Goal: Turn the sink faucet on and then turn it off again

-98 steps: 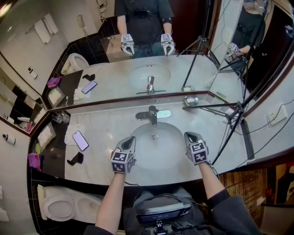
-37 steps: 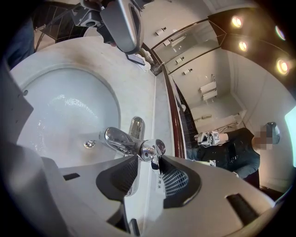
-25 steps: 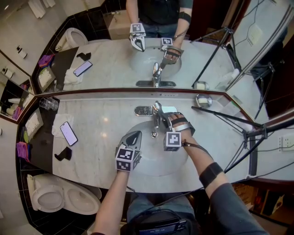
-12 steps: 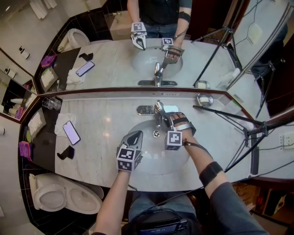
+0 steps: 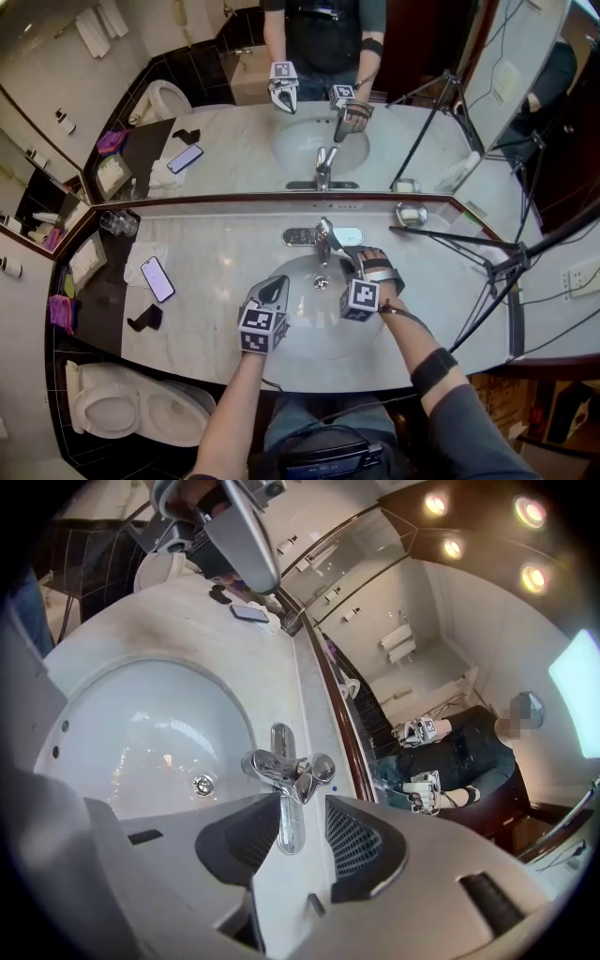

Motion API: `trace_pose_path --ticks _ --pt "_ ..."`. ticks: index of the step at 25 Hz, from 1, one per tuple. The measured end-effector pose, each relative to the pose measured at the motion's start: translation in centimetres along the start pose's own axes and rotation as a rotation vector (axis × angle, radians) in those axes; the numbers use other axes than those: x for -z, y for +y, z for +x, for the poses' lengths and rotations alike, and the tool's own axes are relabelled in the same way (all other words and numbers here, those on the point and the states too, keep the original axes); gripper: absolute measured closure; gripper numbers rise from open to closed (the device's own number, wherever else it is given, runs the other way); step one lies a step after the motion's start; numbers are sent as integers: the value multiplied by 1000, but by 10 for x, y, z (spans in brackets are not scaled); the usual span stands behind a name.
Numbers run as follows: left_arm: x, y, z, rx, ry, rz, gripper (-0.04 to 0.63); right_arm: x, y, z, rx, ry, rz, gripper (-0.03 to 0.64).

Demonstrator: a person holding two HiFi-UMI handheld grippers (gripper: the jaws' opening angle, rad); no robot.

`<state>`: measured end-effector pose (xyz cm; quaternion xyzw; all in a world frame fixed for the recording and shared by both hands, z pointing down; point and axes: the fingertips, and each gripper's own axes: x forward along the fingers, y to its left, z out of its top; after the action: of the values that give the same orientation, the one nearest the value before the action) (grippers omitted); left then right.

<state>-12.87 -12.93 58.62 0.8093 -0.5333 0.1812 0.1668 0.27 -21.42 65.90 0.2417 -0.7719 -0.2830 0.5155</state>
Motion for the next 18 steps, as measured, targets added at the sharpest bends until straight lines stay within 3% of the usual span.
trace_pose_path --ticks 9,14,18 --pt "-25 -10 -31 -10 -36 25 594 2 -17 -75 72 -52 296 591" --pt "-25 -13 -49 -8 -54 24 595 15 -6 -107 76 -62 488 600" --pt "-23 -15 -61 -3 -57 13 595 22 -6 -133 69 -116 737 600"
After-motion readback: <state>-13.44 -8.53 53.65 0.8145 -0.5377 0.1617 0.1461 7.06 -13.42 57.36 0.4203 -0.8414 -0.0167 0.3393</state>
